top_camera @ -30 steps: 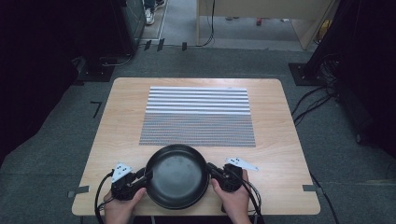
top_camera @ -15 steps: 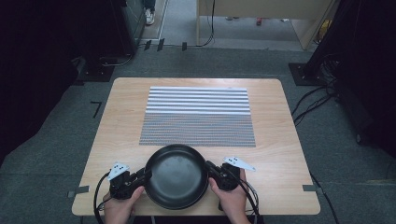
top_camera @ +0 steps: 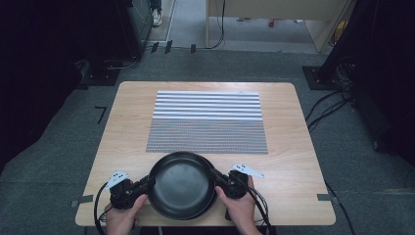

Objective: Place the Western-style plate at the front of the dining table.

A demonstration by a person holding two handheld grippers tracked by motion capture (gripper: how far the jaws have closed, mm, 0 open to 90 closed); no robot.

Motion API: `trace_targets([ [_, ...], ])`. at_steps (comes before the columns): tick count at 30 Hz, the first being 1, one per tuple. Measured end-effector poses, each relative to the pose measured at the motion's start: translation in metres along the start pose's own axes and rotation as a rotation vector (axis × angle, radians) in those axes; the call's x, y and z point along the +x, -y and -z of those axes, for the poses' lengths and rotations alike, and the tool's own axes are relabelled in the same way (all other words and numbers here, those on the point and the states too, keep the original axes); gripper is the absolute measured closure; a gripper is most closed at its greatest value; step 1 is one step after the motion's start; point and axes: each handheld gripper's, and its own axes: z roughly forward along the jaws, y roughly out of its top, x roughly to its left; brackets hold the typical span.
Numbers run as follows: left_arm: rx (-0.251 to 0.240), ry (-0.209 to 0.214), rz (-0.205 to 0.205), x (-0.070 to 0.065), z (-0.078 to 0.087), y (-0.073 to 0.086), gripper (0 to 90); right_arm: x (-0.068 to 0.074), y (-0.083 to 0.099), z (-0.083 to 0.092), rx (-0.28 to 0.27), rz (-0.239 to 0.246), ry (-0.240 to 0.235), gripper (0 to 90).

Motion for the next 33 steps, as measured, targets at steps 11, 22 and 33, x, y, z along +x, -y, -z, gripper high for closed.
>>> trace_targets([
  [11,0.005,-0.007,-0.039,-0.0008,0.0000,0.0004,72.6,-0.0010,0.0003,-0.0025,0.006,-0.017,-0.012,83.3],
  [22,0.017,0.010,-0.011,0.0013,-0.0010,0.0005,72.7,-0.0021,-0.0070,-0.0075,0.028,-0.016,-0.012,82.2],
  [33,0.012,0.043,0.023,0.0055,-0.0019,0.0011,74.4,0.0005,-0.0076,-0.0073,0.034,-0.029,-0.004,79.5],
])
